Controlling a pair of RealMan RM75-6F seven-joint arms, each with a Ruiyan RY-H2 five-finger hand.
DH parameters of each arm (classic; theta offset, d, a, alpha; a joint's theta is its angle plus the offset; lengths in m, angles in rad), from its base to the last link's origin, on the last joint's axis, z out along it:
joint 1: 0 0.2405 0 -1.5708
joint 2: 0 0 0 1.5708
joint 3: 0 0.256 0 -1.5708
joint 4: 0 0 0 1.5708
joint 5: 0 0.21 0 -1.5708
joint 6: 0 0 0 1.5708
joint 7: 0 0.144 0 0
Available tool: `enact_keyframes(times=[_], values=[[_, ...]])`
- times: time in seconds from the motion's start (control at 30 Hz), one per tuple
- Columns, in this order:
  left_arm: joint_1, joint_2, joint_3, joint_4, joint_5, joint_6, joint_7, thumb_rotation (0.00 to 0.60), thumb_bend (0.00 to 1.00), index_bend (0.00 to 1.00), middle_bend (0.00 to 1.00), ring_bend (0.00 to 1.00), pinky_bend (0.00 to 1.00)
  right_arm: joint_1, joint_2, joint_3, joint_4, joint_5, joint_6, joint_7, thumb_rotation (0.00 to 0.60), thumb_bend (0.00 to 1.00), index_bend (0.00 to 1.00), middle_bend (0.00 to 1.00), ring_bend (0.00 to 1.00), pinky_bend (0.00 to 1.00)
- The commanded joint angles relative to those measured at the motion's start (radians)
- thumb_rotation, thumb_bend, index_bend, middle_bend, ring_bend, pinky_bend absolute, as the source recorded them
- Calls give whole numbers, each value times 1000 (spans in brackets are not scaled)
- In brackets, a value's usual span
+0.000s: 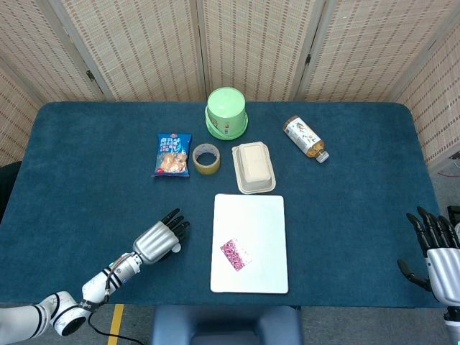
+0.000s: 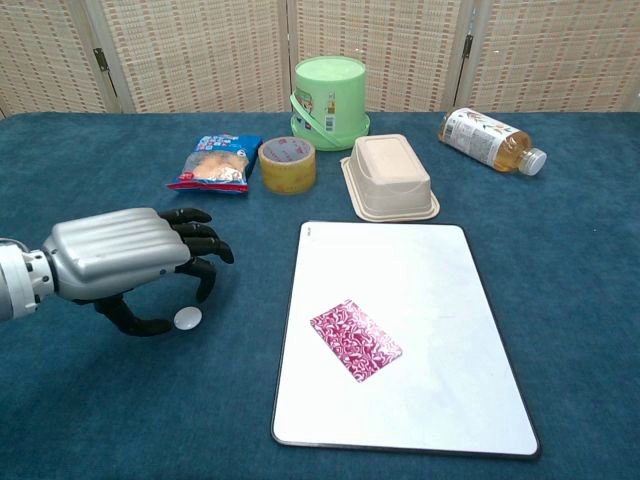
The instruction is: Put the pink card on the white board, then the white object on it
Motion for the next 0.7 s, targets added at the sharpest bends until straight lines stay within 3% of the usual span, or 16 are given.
enact_keyframes(times=[0.03, 0.7], values=[[2, -3, -2, 3, -1, -5, 1, 600, 354, 447, 186, 155, 0, 1, 0, 0, 0, 1, -2, 0, 600, 285, 0, 13, 8, 0], [7, -25, -19, 33, 0, -39, -9, 600, 354, 470, 185, 160, 0, 11, -4, 5, -2, 12, -20, -8, 600, 285, 0, 14, 8, 0]])
